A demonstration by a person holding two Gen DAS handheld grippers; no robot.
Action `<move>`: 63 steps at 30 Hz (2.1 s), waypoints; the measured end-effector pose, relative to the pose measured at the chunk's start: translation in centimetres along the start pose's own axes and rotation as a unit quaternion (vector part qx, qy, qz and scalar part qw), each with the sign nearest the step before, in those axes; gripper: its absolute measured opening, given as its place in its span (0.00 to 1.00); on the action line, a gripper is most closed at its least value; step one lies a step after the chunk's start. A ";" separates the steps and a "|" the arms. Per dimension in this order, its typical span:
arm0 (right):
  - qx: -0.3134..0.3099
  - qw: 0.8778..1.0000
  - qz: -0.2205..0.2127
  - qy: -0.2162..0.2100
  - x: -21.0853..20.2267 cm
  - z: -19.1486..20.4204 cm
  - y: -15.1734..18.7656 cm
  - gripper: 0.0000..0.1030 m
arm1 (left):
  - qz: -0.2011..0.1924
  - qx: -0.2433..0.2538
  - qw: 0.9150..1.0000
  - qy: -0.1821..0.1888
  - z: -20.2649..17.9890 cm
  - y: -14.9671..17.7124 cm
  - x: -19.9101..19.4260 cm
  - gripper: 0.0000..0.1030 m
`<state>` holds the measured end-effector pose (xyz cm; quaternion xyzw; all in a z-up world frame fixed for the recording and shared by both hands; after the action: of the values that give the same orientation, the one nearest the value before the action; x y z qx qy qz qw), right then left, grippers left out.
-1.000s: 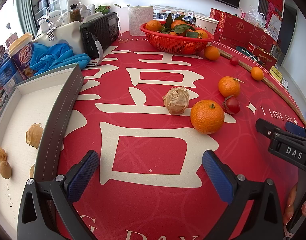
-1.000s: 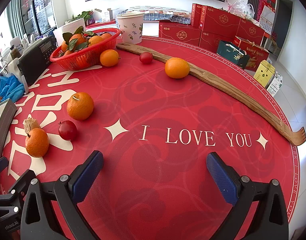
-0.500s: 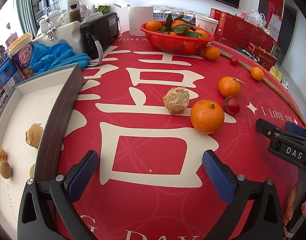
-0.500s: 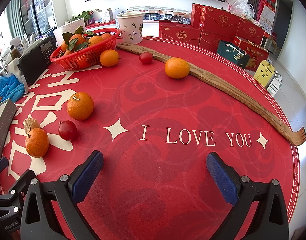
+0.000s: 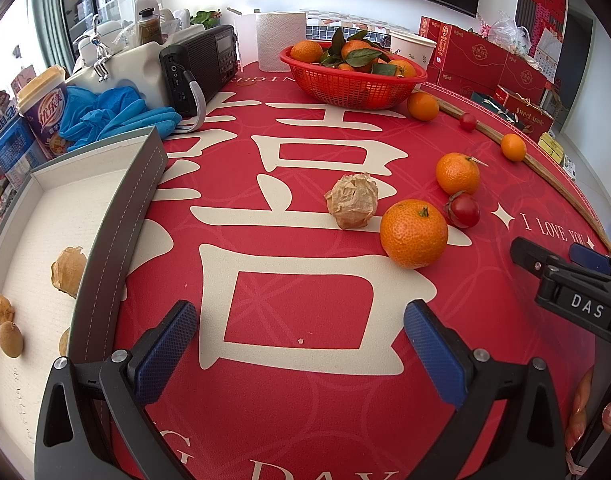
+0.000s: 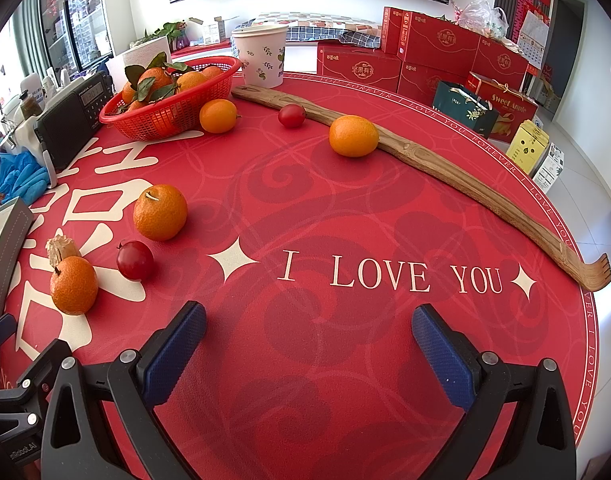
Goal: Organize fruits
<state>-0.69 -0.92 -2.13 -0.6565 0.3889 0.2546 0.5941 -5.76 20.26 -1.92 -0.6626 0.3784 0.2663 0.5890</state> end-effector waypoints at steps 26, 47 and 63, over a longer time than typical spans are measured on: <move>0.000 1.000 0.000 0.000 0.0 -0.1 0.0 1.00 | 0.000 0.000 1.000 0.000 0.0 0.0 0.0 1.00; 0.000 1.000 0.000 0.000 0.0 0.0 0.0 1.00 | 0.000 0.000 1.000 0.000 0.0 0.0 0.0 1.00; -0.042 0.998 -0.012 -0.045 -0.8 2.1 0.3 1.00 | 0.001 0.002 1.000 0.000 0.0 0.0 0.0 1.00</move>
<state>-1.06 1.31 -2.02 -0.6735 0.3429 0.2927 0.5858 -5.76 20.28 -1.96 -0.6612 0.3796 0.2656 0.5901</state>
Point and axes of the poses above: each gripper's, at about its wrist camera, not at the fingertips, and x roughly the way its jaws point, z to its left, y to its underside, the point moved 2 cm from there along x, roughly the way its jaws point, and after that the axes turned 11 degrees about y, right-handed, at the moved point
